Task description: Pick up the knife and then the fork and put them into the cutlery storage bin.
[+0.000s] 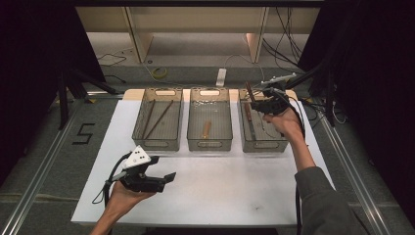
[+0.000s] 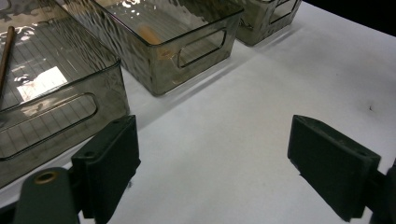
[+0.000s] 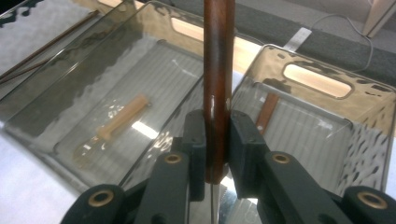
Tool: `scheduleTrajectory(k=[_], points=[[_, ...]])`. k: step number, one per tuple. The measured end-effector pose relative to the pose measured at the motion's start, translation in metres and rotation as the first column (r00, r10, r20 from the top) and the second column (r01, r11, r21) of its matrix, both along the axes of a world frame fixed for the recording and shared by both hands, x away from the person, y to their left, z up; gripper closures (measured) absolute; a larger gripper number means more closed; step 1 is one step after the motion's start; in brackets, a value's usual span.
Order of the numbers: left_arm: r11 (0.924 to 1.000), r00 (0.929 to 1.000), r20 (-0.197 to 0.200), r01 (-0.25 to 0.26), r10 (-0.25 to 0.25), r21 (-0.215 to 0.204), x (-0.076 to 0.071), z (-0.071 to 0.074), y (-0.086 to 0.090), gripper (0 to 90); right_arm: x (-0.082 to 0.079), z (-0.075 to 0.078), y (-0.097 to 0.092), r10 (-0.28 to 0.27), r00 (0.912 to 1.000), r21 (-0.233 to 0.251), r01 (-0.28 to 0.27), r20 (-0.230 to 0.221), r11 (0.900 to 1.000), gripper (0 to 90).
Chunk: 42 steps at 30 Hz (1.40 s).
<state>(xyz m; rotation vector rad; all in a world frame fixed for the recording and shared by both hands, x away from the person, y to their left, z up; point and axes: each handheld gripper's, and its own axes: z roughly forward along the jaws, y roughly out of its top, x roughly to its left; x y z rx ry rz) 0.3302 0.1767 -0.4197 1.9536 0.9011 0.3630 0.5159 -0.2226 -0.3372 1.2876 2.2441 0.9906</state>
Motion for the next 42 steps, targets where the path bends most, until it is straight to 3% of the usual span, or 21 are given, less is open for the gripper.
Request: scheduleTrajectory(k=[13, 42], points=[[1.0, 1.0, 0.0, 0.001, -0.001, -0.003, -0.001, 0.0, 0.0, 15.7, 0.021, -0.01, -0.008, -0.086, 0.996, 0.02, 0.086, -0.027, 0.9961, 78.6], [1.0, 1.0, 0.007, 0.005, -0.005, 0.002, -0.001, 0.001, -0.001, 15.6, 0.028, -0.051, -0.01, -0.138, 0.9858, -0.006, 0.138, -0.095, 0.9904, 78.4]])
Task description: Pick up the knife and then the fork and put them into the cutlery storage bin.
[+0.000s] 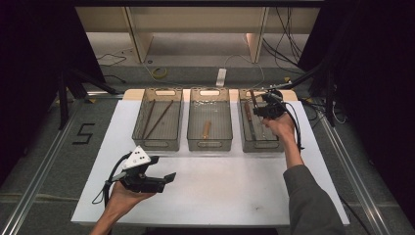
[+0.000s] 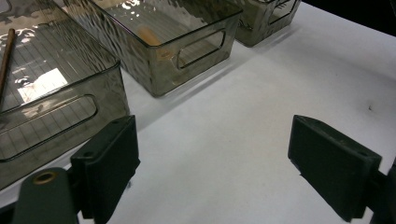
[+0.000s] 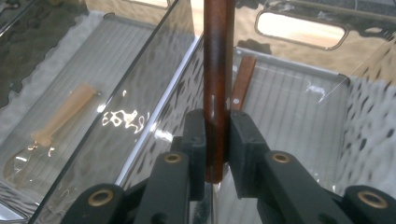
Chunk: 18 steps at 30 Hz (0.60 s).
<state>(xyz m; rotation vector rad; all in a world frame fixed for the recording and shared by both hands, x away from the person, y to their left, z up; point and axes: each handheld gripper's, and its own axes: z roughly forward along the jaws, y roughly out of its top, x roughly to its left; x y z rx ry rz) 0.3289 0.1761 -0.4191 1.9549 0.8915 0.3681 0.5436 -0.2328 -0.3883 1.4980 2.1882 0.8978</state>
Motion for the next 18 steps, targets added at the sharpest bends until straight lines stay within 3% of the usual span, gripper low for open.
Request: scheduleTrajectory(k=[12, 18], points=[[1.0, 1.0, -0.003, 0.003, -0.003, 0.002, 0.0, 0.0, -0.0002, 15.7, 0.0014, -0.0083, 0.0054, -0.006, 0.9994, 0.003, 0.006, -0.033, 1.0, 77.5], [1.0, 1.0, -0.004, 0.004, -0.004, 0.004, 0.0002, -0.0003, -0.0002, 15.6, 0.0016, -0.008, 0.006, 0.005, 0.9987, 0.007, -0.005, -0.051, 1.0, 69.0]])
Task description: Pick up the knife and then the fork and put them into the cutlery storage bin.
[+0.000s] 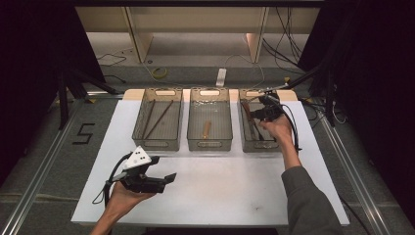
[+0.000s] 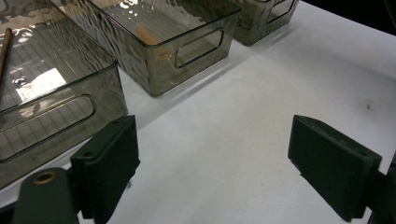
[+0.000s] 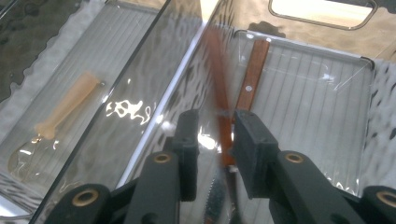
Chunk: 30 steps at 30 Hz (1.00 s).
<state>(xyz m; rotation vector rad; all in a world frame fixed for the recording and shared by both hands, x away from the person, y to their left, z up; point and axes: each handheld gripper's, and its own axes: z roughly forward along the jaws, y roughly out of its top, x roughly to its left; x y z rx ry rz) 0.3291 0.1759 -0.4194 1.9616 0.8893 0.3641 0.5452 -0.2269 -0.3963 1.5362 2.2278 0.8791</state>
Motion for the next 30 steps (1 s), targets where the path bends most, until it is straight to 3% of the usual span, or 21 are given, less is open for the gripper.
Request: scheduleTrajectory(k=[13, 21, 30], points=[[1.0, 1.0, -0.001, 0.0, 0.0, 0.001, 0.0, 0.0, 0.0, 15.6, -0.006, 0.009, -0.003, 0.016, 0.9997, 0.029, -0.016, 0.021, 0.9994, 59.9], [1.0, 1.0, -0.003, -0.001, 0.001, 0.0, 0.0, 0.0, 0.0, 15.6, -0.009, 0.012, -0.003, 0.018, 0.9997, 0.049, -0.019, 0.016, 0.9986, 45.5], [1.0, 1.0, -0.004, -0.003, 0.003, 0.001, 0.0, 0.0, 0.0, 15.5, -0.016, 0.017, -0.002, 0.022, 0.9991, 0.065, -0.024, 0.037, 0.9976, 37.8]])
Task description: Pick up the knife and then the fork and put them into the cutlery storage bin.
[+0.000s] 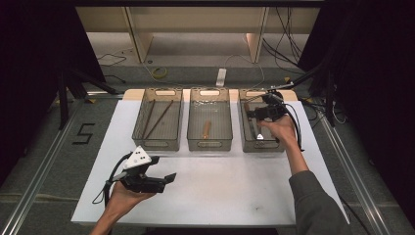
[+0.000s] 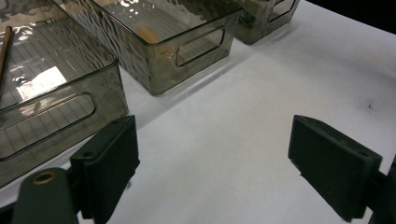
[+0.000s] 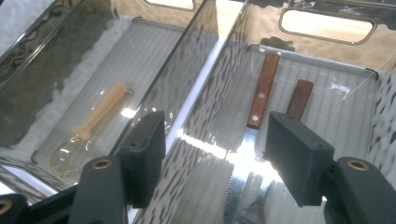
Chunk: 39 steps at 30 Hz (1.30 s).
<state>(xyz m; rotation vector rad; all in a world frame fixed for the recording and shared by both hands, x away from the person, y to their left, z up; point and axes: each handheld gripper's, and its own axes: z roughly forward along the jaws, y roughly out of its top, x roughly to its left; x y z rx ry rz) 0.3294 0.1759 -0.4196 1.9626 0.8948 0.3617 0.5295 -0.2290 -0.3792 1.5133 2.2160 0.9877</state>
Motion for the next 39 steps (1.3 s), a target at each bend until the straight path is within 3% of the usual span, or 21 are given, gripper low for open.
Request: scheduleTrajectory(k=[19, 32, 39], points=[[1.0, 1.0, 0.002, -0.003, 0.003, -0.01, 0.0, 0.0, 0.0, 15.5, -0.042, 0.004, 0.006, 0.054, 0.9944, 0.064, -0.06, 0.091, 0.9962, 31.1], [0.9999, 1.0, 0.001, -0.004, 0.004, -0.013, 0.0, 0.0, 0.0, 15.5, -0.093, 0.002, 0.016, 0.139, 0.9735, 0.11, -0.16, 0.182, 0.981, 28.9], [0.9999, 1.0, 0.003, -0.005, 0.005, -0.015, 0.0, 0.001, 0.0, 15.5, -0.111, 0.001, 0.018, 0.176, 0.9618, 0.117, -0.204, 0.21, 0.9721, 28.7]])
